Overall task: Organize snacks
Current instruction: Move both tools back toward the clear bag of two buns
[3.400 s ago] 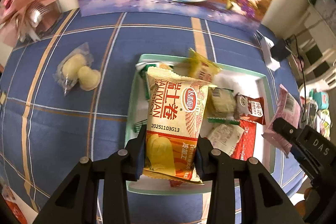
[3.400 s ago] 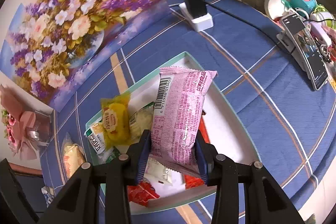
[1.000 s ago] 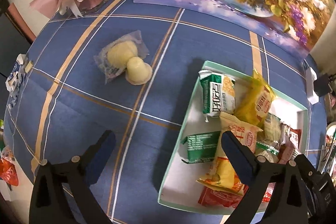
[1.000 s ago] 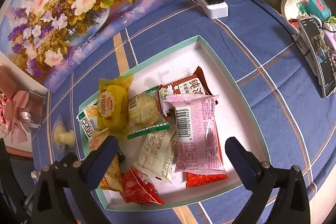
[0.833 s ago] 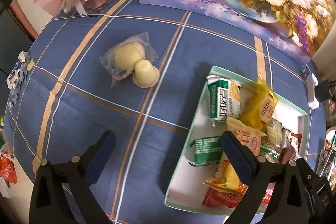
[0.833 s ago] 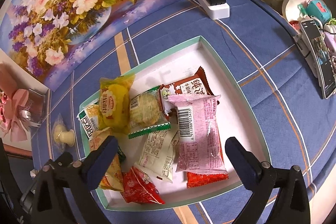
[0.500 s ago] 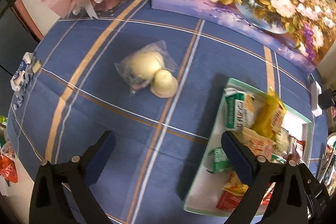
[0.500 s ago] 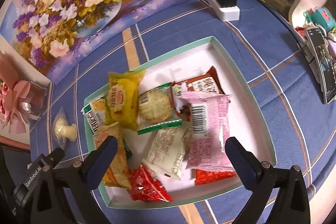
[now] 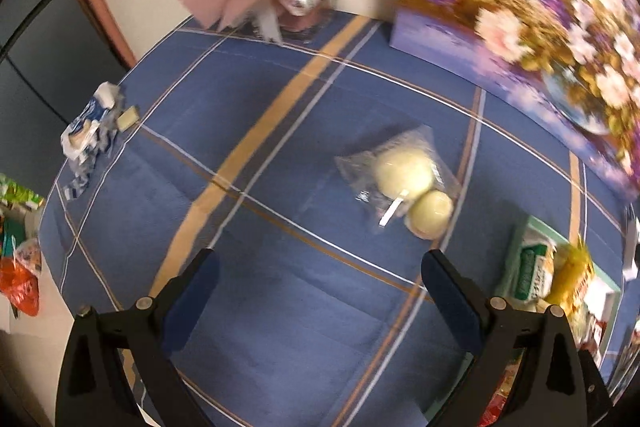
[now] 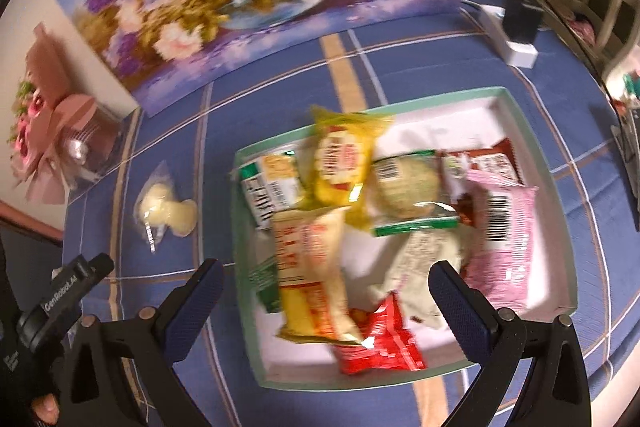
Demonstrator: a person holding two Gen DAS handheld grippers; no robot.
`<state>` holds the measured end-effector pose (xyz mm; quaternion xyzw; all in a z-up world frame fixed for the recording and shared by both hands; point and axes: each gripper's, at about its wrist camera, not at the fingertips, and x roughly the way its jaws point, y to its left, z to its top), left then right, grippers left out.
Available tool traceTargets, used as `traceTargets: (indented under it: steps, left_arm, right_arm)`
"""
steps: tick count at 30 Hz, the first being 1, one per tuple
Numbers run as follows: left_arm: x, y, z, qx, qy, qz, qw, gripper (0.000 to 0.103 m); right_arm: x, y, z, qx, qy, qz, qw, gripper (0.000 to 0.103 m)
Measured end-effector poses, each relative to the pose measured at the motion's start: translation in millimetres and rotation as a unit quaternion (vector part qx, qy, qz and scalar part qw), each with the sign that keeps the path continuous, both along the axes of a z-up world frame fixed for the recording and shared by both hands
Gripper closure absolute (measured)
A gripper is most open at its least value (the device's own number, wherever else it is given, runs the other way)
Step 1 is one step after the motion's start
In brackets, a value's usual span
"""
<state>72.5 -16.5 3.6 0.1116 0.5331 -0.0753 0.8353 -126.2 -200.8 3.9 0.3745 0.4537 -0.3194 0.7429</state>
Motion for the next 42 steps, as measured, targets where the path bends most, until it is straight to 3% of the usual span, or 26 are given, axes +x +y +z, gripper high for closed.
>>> traceTargets:
  steps: [20,31,37,42]
  left_arm:
    - [39.3,47.7,3.4,-0.02,0.011,0.053,0.9983,0.002]
    - [48.6,35.2,-7.2,-0.022,0.029,0.038,0.9986,0.002]
    - [60.1,25.8,-12.3,-0.043,0.041,0.026,0.9979,0.002]
    - [74.5,18.8,-17.3,-0.064,0.044,0.022,0.9968,0.002]
  right_arm:
    - [60.0,45.2,3.6,-0.029,0.0,0.077,0.997,0.0]
    - [88.0,56.2,-0.7,-0.039,-0.005,0.104,0.994,0.0]
    - [111.3,65.6,-2.3,-0.047,-0.017,0.126,0.991,0.0]
    - [128.4,69.1,-8.5,-0.055,-0.021,0.14,0.988,0.007]
